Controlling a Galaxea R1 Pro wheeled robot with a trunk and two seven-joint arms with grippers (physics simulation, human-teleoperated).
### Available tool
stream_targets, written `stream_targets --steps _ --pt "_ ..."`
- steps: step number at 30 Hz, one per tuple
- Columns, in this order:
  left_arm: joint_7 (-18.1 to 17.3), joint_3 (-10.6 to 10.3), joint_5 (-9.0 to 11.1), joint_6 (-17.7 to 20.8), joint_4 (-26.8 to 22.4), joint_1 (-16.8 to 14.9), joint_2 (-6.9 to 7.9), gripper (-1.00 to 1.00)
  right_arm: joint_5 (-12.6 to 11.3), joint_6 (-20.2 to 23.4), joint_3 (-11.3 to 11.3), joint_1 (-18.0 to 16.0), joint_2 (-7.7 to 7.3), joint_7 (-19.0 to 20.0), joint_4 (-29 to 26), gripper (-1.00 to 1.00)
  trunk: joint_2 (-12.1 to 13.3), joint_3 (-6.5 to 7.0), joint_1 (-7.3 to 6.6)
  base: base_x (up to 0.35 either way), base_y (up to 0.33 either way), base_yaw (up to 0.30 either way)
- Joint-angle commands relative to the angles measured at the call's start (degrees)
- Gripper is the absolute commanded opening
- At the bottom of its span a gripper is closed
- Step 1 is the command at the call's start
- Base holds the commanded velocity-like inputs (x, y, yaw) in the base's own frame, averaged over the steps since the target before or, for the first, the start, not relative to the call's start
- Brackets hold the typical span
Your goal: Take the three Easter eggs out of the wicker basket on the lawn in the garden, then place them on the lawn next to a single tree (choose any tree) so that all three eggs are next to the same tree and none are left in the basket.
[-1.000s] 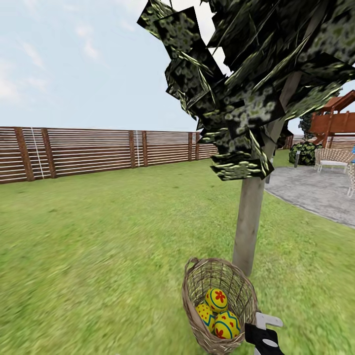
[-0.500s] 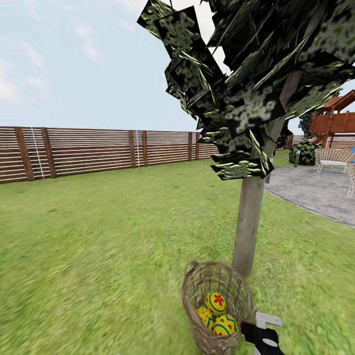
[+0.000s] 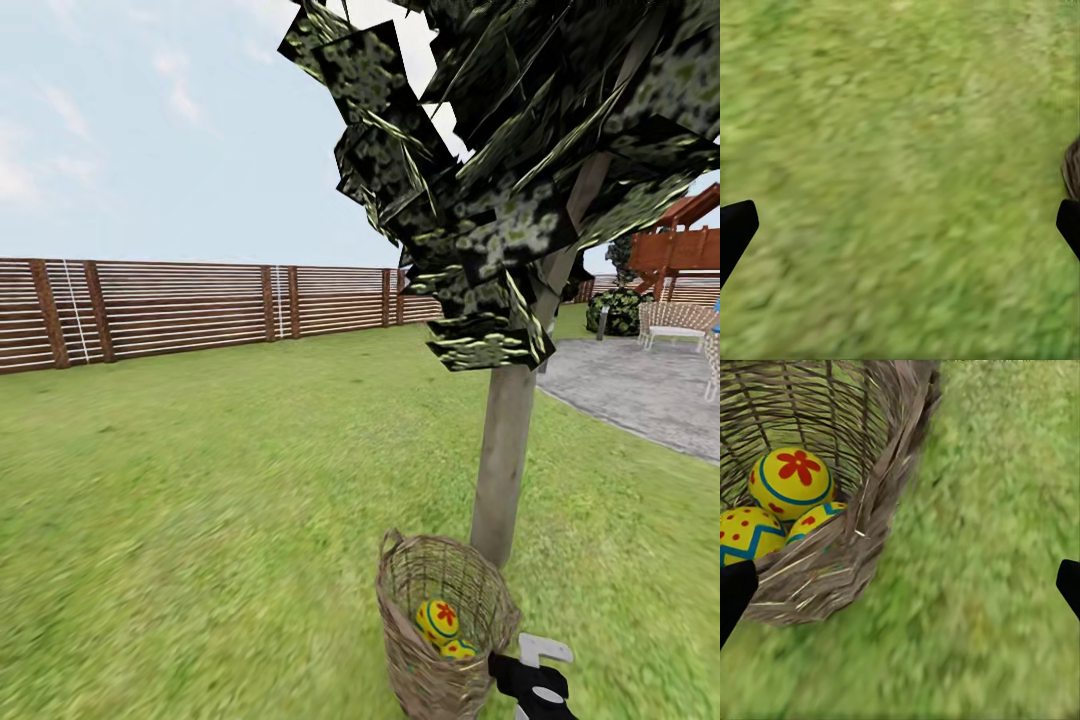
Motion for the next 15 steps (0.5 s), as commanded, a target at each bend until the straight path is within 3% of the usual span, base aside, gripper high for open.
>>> stream_targets --steps 1,6,15 --pt "0.13 0.11 0.38 0.29 -0.10 0.00 -0.01 1.00 -0.39 -0.31 -0.10 -0.04 0.01 0.01 0.06 1.00 0.39 0.12 -0.23 0.000 0.000 0.000" --pt "0.21 0.19 0.44 0.26 -0.12 0.00 0.06 1.00 -0.39 -0.31 -0.10 -0.04 0.01 0.01 -0.01 1.00 2.39 1.02 -1.33 -0.026 0.000 0.000" --pt "0.21 0.19 0.44 0.26 -0.14 0.00 0.08 1.00 -0.40 -0.31 -0.10 -0.04 0.01 0.03 -0.17 1.00 6.00 2.64 -3.31 -0.305 0.000 0.000"
